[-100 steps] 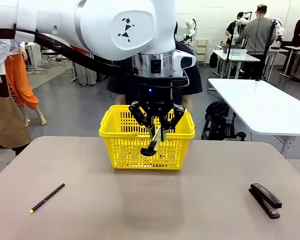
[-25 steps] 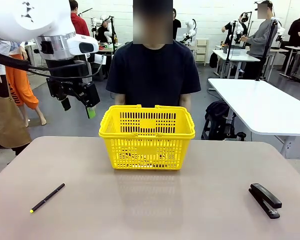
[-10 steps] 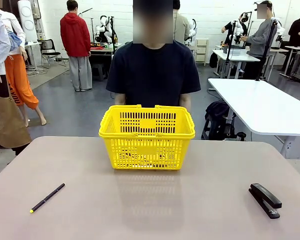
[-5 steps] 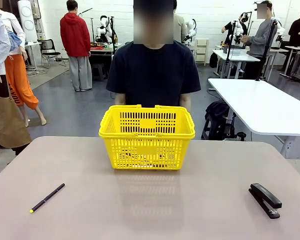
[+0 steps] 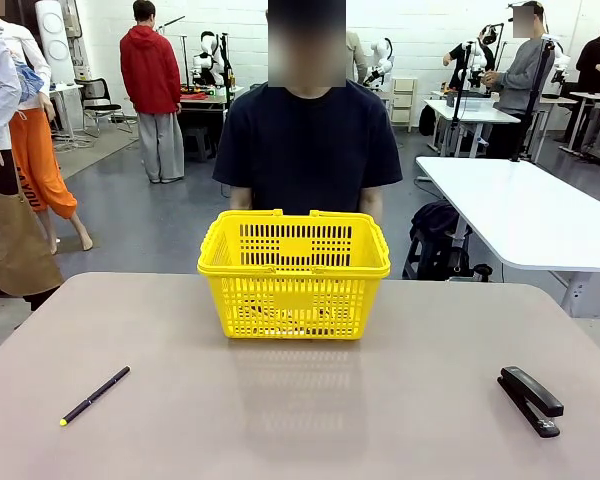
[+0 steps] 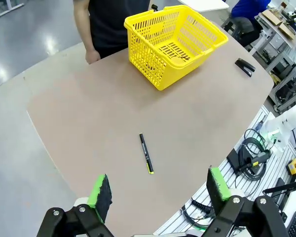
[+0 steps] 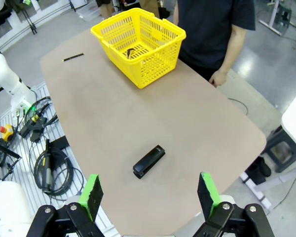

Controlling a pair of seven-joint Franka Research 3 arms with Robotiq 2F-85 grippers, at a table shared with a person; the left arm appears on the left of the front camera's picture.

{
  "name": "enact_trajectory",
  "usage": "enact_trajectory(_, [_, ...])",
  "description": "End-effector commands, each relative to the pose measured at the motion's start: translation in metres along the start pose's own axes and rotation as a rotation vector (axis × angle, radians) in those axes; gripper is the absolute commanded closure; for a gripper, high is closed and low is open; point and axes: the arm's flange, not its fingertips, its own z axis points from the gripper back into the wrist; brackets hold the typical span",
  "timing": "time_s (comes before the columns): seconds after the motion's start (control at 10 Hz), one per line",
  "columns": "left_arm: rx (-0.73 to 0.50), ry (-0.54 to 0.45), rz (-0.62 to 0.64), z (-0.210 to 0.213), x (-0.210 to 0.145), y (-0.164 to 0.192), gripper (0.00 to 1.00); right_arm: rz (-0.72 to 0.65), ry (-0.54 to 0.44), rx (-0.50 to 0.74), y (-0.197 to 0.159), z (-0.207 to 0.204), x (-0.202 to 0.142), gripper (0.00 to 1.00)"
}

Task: Place the items the person wants into the basket.
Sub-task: Pick up the item the person points to and place it in the Market Basket.

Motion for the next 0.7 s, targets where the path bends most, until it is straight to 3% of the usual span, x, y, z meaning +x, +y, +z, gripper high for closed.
enact_trajectory(0.0, [-0.003,0.006,-0.010,0.0001,-0.0015,-0.0006,0.00,0.009,-0.012,0.006,-0.0001,0.0000,0.0002,0.00])
enact_trajectory(0.6, [-0.003,0.006,-0.010,0.0001,-0.0015,-0.0006,0.00,0.009,-0.012,0.006,-0.0001,0.0000,0.0002,0.00])
